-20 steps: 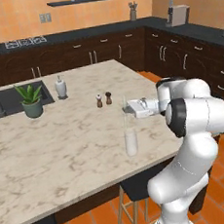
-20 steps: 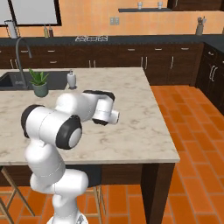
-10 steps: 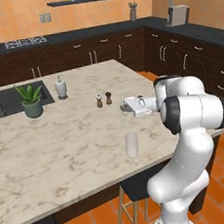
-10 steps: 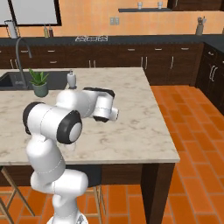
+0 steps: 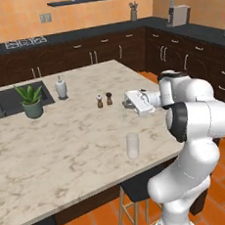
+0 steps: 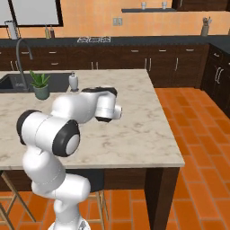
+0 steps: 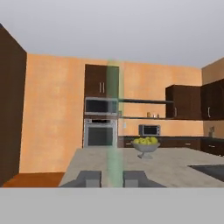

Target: Take a straw from the drawer in front and place it inside the glass cup on the dining counter.

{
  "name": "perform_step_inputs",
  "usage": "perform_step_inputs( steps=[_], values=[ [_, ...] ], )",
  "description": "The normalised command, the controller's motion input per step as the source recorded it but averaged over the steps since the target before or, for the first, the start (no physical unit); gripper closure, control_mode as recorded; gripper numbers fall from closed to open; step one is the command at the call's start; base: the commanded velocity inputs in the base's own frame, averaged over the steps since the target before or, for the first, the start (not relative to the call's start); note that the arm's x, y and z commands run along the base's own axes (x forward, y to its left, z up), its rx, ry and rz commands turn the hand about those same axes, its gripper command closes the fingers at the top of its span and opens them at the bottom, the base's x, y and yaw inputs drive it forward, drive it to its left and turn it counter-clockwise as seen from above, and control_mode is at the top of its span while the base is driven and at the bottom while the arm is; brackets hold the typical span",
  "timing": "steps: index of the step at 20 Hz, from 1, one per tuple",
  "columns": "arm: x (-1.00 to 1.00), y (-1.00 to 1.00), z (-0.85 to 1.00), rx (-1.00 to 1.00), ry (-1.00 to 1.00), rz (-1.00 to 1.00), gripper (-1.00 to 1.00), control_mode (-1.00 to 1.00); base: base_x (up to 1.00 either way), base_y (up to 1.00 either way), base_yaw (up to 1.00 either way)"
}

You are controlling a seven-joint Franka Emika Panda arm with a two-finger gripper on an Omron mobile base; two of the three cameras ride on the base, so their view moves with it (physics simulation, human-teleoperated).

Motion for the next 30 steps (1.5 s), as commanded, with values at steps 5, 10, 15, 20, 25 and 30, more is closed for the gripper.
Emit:
perform_step_inputs(
  steps=[5,10,15,20,25,30],
  values=[
    [-0.32,-0.06,-0.01,-0.13,-0.06,0.0,1.0,-1.0,0.0,0.0,0.0],
    [-0.32,0.0,-0.1,-0.07,0.0,0.0,1.0,-1.0,0.0,0.0,0.0],
    [-0.34,0.0,-0.26,0.0,0.0,0.0,1.0,-1.0,0.0,0.0,0.0],
    [-0.04,-0.02,-0.32,0.0,0.0,0.0,1.0,-1.0,0.0,0.0,0.0],
    [0.15,-0.07,-0.3,0.0,0.0,0.0,1.0,-1.0,0.0,0.0,0.0],
    [0.21,-0.03,-0.26,0.0,0.0,0.0,1.0,-1.0,0.0,0.0,0.0]
  ],
)
